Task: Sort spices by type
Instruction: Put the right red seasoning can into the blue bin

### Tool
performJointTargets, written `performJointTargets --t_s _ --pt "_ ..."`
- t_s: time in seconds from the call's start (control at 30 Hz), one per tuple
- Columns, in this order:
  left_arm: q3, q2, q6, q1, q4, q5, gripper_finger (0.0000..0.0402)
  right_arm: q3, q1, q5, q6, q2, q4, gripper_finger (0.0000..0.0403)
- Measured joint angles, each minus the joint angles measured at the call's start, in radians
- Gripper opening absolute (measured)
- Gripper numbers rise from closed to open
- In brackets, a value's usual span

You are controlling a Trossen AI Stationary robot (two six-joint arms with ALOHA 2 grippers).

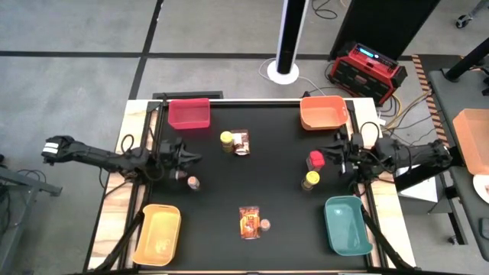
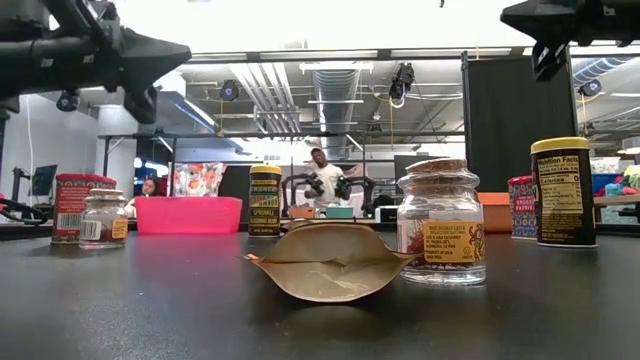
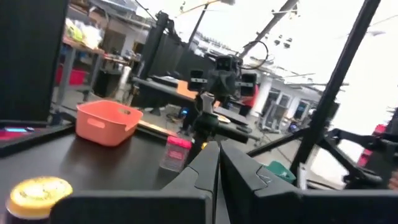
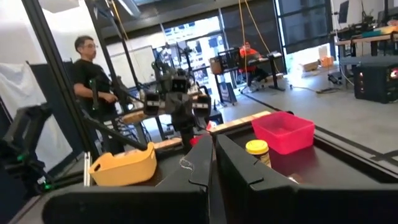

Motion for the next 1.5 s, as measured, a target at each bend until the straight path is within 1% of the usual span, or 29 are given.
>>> performJointTargets --t_s 0.13,0.27,0.37,0.43,0.5,0.6,0.7,0.8,1.0,1.13,1.3,1.5 --pt "0.059 0.048 0.007 0.0 -0.027 0.001 0.0 0.024 0.0 0.0 -0.003 0.056 0.006 0.0013" --pt "0.121 0.103 0.007 -0.001 -0.089 0.001 0.0 0.062 0.0 0.003 -0.006 0.17 0.005 0.0013" --pt "0.151 0.14 0.035 -0.002 -0.139 0.001 0.0 0.123 0.0 0.053 -0.022 0.28 -0.004 0.0013" --pt "0.159 0.159 0.052 -0.002 -0.149 0.001 0.0 0.178 0.0 0.089 -0.041 0.348 -0.05 0.0013" --pt "0.167 0.174 0.057 -0.002 -0.15 0.001 0.0 0.249 0.0 0.132 -0.039 0.399 -0.138 0.0013" --pt "0.17 0.182 0.058 -0.002 -0.149 0.001 0.0 0.374 0.0 0.173 0.028 0.474 -0.349 0.0013" --pt "0.17 0.184 0.058 -0.002 -0.163 0.001 0.0 0.503 0.0 0.229 0.185 0.538 -0.547 0.0013" --pt "0.169 0.184 0.058 -0.002 -0.186 0.001 0.0 0.602 0.0 0.242 0.353 0.602 -0.754 0.0013" --pt "0.171 0.179 0.059 -0.002 -0.185 0.001 0.0 0.763 0.0 0.219 0.629 0.711 -1.071 0.0013" --pt "0.182 0.161 0.065 -0.002 -0.185 0.001 0.0 0.85 0.0 0.14 0.76 0.774 -1.246 0.0013" --pt "0.19 0.129 0.133 -0.002 -0.187 0.001 0.0 0.923 -0.001 0.098 0.812 0.843 -1.406 0.0013" --pt "0.19 0.097 0.197 -0.002 -0.186 0.0 0.0 0.928 -0.042 -0.054 0.885 0.89 -1.503 0.0013"
